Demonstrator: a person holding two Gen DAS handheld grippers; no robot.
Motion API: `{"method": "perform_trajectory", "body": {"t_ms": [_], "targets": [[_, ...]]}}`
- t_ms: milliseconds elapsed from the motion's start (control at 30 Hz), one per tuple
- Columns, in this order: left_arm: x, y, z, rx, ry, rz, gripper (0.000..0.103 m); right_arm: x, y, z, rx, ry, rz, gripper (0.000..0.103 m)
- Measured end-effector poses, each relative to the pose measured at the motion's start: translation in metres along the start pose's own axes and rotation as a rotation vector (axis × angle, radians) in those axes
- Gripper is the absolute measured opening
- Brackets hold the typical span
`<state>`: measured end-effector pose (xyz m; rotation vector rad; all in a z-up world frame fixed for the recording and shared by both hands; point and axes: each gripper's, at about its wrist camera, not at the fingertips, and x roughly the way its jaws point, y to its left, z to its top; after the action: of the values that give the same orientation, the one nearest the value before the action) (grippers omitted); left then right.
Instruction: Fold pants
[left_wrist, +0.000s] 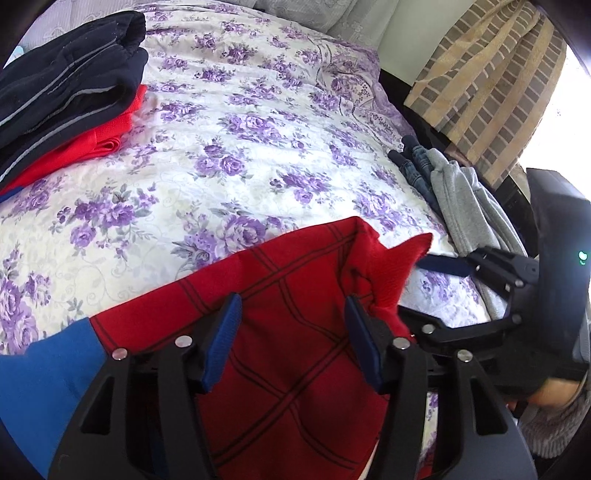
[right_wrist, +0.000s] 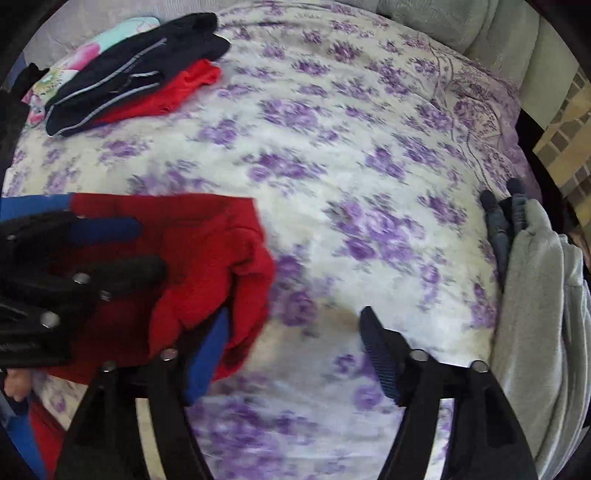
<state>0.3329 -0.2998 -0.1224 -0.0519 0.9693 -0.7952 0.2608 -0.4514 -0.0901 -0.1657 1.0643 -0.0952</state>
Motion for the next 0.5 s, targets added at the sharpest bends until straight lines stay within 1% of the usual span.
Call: {"method": "perform_trajectory", "body": {"t_ms": [33,100,133,167,233,300,333,400,467,500], "targets": [[0.0,0.0,0.0,0.0,0.0,0.0,0.057,-0.002,-0.01,-0.001,0.03,0.011,-0.018,0.074],[0.0,0.0,0.0,-0.002,-0.001,-0.003,0.057,-0.009,-0.022,-0.004,0.05,0.001,-0.064,0.073],[0.0,0.0,0.0,-0.004,-0.002,-0.005,0.057,-0.012,-0.024,-0.008,0.053,0.002,-0.08,0.064],[-0.001,0.0,0.0,-0.007,-0.002,-0.009,0.057,-0.015,-0.026,-0.011,0.058,0.009,-0.091,0.059],[-0.001,0.001,-0.001,-0.01,-0.004,-0.013,0.057,-0.022,-0.032,-0.016,0.1,-0.004,-0.048,0.059],[-0.002,0.001,-0.001,-0.012,-0.005,-0.017,0.057,-0.032,-0.033,-0.016,0.145,-0.043,0.028,0.059],[-0.002,0.001,-0.001,-0.012,-0.004,-0.016,0.057,-0.035,-0.031,-0.013,0.152,-0.062,0.048,0.06],[-0.002,0.001,-0.001,-0.011,-0.004,-0.016,0.057,-0.034,-0.02,-0.004,0.127,-0.071,0.048,0.061],[-0.002,0.001,-0.001,-0.011,-0.004,-0.016,0.057,-0.029,-0.008,0.005,0.104,-0.073,0.066,0.061],[-0.002,0.001,-0.001,-0.012,-0.004,-0.017,0.055,-0.026,0.0,0.009,0.078,-0.07,0.074,0.061]]}}
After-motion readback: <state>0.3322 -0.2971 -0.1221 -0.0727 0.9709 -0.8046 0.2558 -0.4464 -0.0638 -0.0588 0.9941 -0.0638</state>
